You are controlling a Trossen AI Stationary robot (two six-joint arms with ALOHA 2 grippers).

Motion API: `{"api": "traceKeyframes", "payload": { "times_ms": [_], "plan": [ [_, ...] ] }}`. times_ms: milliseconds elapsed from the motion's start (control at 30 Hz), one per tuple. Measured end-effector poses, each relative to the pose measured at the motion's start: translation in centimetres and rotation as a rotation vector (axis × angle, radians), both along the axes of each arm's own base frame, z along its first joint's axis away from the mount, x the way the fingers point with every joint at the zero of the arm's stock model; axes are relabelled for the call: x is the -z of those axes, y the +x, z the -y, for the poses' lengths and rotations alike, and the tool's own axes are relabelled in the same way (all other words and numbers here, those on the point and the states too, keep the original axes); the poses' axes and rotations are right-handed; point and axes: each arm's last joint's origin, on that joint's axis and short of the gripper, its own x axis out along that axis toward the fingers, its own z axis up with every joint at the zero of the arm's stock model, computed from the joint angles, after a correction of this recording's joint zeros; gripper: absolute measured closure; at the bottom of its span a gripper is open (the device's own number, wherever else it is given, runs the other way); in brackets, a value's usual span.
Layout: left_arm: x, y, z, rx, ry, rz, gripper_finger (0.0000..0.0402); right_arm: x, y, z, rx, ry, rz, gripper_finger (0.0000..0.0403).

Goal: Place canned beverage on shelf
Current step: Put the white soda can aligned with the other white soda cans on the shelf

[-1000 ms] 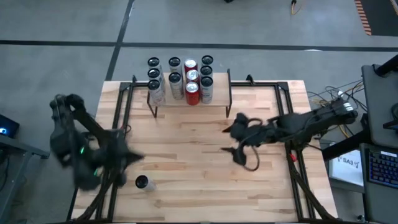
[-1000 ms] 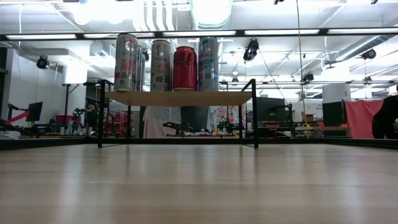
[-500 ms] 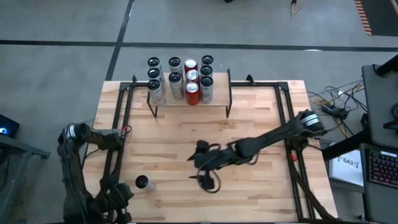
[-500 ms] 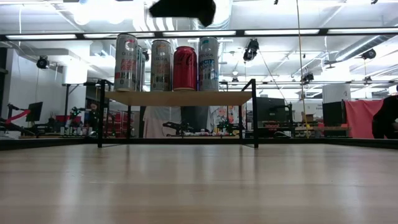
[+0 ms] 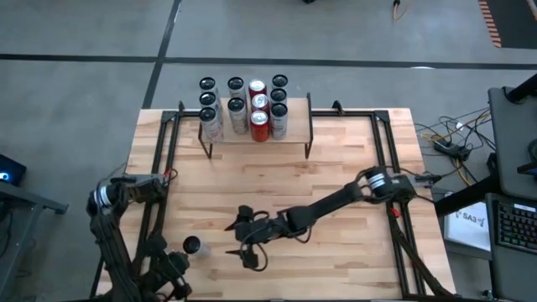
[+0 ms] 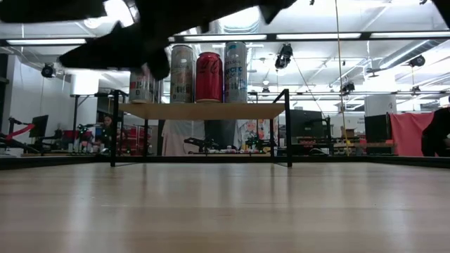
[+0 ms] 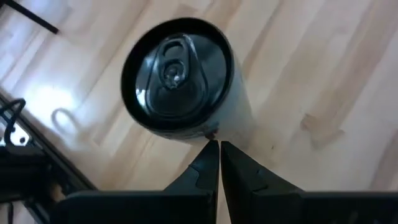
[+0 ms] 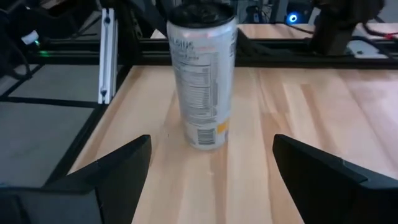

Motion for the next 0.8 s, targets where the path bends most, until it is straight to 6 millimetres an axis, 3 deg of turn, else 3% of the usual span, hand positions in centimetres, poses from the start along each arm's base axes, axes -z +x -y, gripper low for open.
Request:
{"api": "traceKeyframes", "payload": {
  "times_ms": [467,800],
  "plan": [
    [1.2,0.3,-0.6,-0.023,0.057,0.058,0.0402,1.9,5.6,-1.5,0.0,0.0,0.083,0.0077],
    [1.2,0.4,-0.6,-0.021,0.052,0.07,0.0402,3.6,8.9,0.4,0.054,0.036,0.125,0.0077]
  ]
}}
